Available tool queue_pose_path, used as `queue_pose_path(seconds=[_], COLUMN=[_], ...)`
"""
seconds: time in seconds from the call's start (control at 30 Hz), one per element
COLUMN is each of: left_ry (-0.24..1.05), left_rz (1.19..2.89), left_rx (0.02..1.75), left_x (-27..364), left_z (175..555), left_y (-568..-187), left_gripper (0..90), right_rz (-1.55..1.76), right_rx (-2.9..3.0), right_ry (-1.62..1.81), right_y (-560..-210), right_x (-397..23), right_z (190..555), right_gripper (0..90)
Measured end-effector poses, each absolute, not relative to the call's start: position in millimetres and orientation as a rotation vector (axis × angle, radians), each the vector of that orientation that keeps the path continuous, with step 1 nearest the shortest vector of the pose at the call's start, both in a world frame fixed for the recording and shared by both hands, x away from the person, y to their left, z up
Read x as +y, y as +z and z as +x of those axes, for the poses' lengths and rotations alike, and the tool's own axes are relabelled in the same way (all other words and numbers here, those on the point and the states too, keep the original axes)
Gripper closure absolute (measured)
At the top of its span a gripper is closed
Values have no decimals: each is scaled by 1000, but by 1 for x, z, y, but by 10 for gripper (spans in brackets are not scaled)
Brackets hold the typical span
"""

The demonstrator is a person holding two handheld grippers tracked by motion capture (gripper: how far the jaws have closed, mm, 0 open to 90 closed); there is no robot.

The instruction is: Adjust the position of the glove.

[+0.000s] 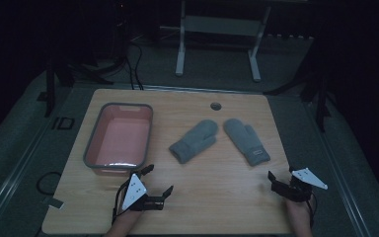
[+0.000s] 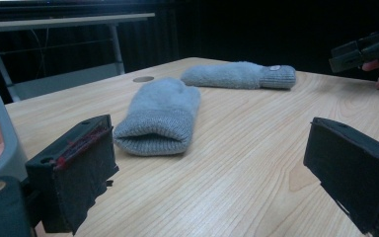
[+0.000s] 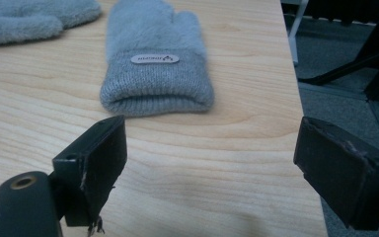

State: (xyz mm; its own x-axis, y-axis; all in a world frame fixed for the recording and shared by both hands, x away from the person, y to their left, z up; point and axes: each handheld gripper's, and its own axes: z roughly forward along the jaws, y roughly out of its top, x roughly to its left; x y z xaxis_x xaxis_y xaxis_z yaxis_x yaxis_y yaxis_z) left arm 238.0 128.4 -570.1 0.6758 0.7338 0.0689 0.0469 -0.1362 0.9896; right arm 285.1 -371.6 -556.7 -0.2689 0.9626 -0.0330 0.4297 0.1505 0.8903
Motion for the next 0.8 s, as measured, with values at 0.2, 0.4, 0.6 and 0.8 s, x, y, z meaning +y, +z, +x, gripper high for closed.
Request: queue_pose_path(seconds=[0.2, 0.4, 0.6, 0.8], left_ry=[669, 668, 669, 666], left_rz=[1615, 1614, 1616, 1616], left_rx=[652, 651, 646, 642], left_x=[129, 129, 129, 128], left_z=[238, 238, 238, 238], left_y=[-570, -570, -570, -570], left_gripper=[58, 58, 58, 58], right_rz=[1315, 1333, 1290, 1234], right_rx=[1798, 1894, 1902, 1966], right_ry=[1010, 1010, 1088, 1175], right_y=[-551, -532, -511, -488], right_x=[-367, -362, -345, -325], right_z=[286, 291, 298, 312], right_gripper=[106, 135, 148, 143])
